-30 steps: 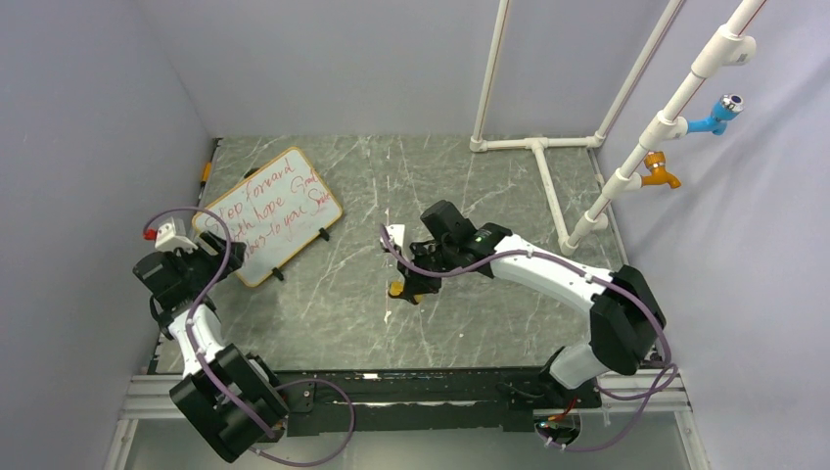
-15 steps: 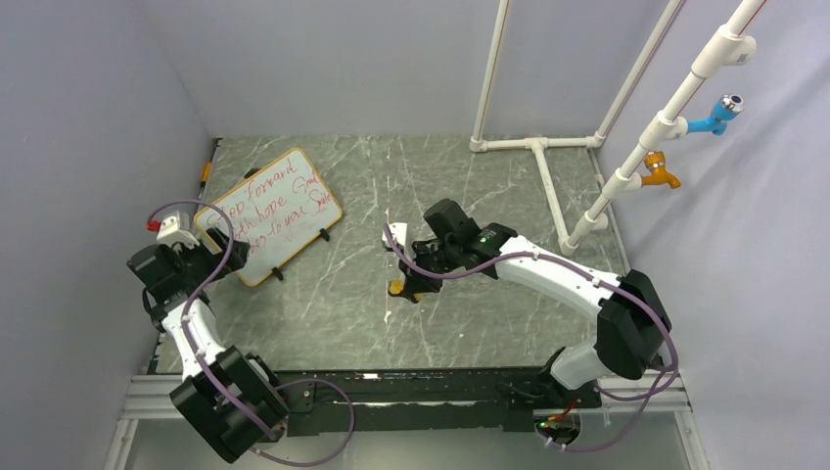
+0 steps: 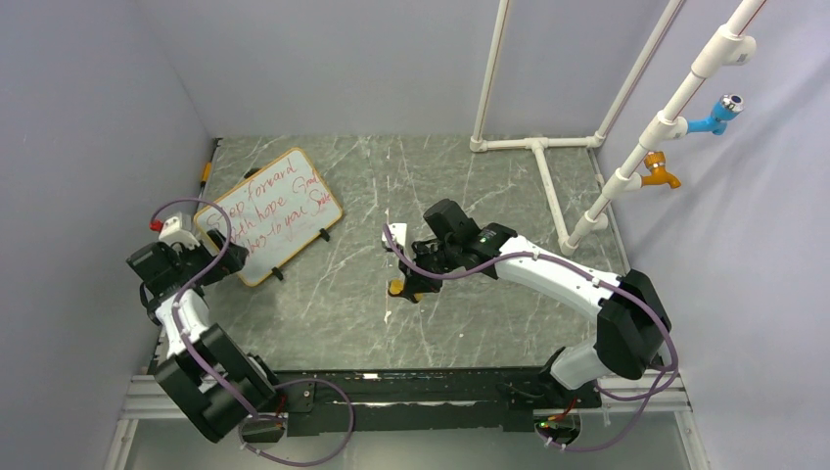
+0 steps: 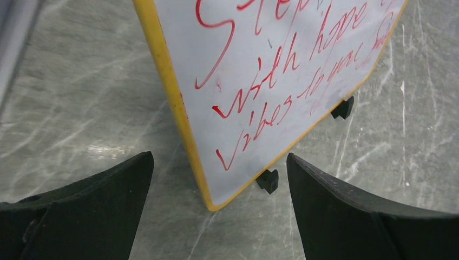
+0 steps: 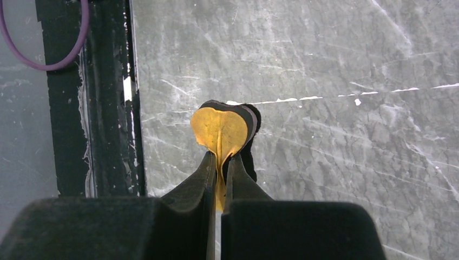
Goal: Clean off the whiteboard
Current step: Pick up the whiteboard from the whiteboard stand.
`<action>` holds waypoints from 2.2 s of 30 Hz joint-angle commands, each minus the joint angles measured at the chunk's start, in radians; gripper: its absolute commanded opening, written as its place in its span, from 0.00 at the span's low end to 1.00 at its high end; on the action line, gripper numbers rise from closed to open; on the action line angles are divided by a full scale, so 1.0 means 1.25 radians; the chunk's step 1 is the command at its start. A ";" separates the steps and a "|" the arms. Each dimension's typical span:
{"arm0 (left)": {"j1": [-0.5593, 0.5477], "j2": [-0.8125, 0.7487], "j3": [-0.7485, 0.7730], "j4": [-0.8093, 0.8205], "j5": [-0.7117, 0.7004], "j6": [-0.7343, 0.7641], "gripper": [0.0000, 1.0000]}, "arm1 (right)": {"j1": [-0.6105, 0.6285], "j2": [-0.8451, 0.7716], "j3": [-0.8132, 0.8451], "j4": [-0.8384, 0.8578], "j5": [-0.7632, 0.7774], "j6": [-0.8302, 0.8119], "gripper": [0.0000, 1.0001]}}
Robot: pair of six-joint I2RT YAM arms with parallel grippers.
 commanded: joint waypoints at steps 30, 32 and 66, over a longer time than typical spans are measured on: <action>-0.001 0.108 -0.033 0.430 0.300 -0.137 0.00 | -0.012 0.020 0.007 0.005 -0.004 -0.021 0.00; -0.015 0.094 -0.031 0.448 0.294 -0.163 0.00 | -0.015 0.018 0.007 0.004 -0.006 -0.020 0.00; -0.751 -0.011 -0.040 0.419 0.121 -0.440 0.00 | -0.172 -0.055 0.074 -0.058 -0.061 -0.149 0.00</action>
